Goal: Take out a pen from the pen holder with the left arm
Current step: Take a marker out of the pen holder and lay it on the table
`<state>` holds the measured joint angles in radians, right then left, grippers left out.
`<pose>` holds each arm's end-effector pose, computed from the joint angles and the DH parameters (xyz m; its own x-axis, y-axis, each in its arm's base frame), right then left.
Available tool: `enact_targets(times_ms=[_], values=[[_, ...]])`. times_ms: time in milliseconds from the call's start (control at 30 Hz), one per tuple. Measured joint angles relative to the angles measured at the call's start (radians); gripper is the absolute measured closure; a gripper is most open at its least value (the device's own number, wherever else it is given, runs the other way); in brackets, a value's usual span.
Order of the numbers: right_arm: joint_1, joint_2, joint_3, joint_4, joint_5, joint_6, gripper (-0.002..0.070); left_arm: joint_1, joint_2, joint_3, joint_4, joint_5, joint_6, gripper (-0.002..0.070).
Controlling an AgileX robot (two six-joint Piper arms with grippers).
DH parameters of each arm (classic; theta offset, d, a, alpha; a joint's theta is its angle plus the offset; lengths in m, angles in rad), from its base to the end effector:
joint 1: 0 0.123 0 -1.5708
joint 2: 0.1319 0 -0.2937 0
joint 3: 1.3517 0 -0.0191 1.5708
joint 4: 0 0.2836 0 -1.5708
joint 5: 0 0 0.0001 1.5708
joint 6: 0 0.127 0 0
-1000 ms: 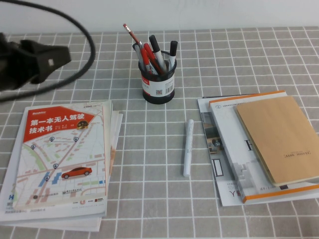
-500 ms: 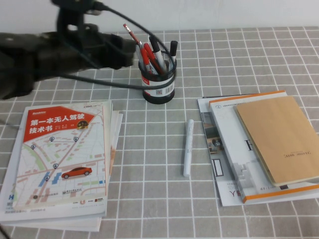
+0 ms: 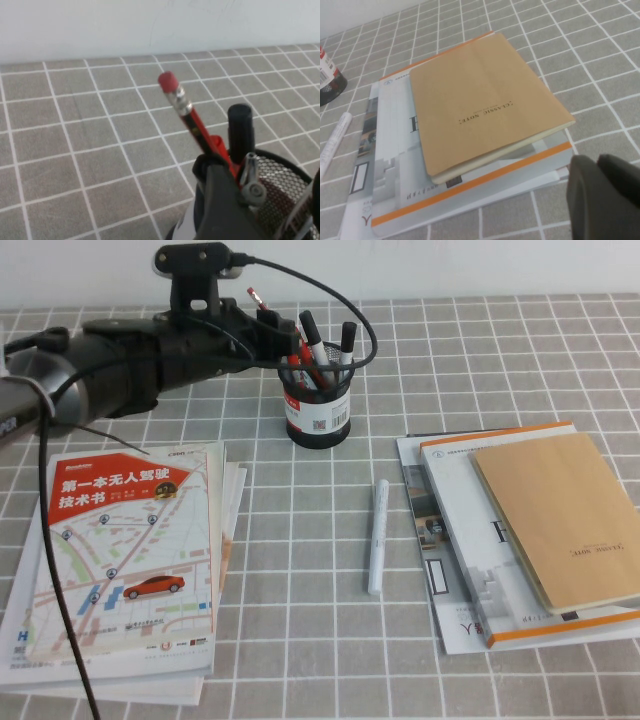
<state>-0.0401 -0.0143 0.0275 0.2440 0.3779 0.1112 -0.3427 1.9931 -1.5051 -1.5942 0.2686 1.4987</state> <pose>0.1112 0.0069 0.1608 -0.2879 0.3427 -0.8943 0.0533 0.9381 0.3423 0.4936 -0.2120 0.2326 -0.4136 0.0490 -0.9091 0.5173 0.8344 -0.1903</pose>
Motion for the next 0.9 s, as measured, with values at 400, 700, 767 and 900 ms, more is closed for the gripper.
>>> enact_targets(times_ms=[400, 700, 767, 900], values=[[0.000, 0.000, 0.000, 0.000, 0.000, 0.000, 0.0689, 0.000, 0.060, -0.008, -0.108, 0.000, 0.137, 0.0355], [0.000, 0.000, 0.000, 0.000, 0.000, 0.000, 0.0689, 0.000, 0.074, -0.008, -0.122, 0.000, 0.157, 0.0524], [0.000, 0.000, 0.000, 0.000, 0.000, 0.000, 0.0689, -0.002, 0.074, -0.008, -0.122, 0.000, 0.159, 0.0591], [0.000, 0.000, 0.000, 0.000, 0.000, 0.000, 0.0689, -0.002, 0.074, -0.008, -0.124, 0.003, 0.174, 0.0624]])
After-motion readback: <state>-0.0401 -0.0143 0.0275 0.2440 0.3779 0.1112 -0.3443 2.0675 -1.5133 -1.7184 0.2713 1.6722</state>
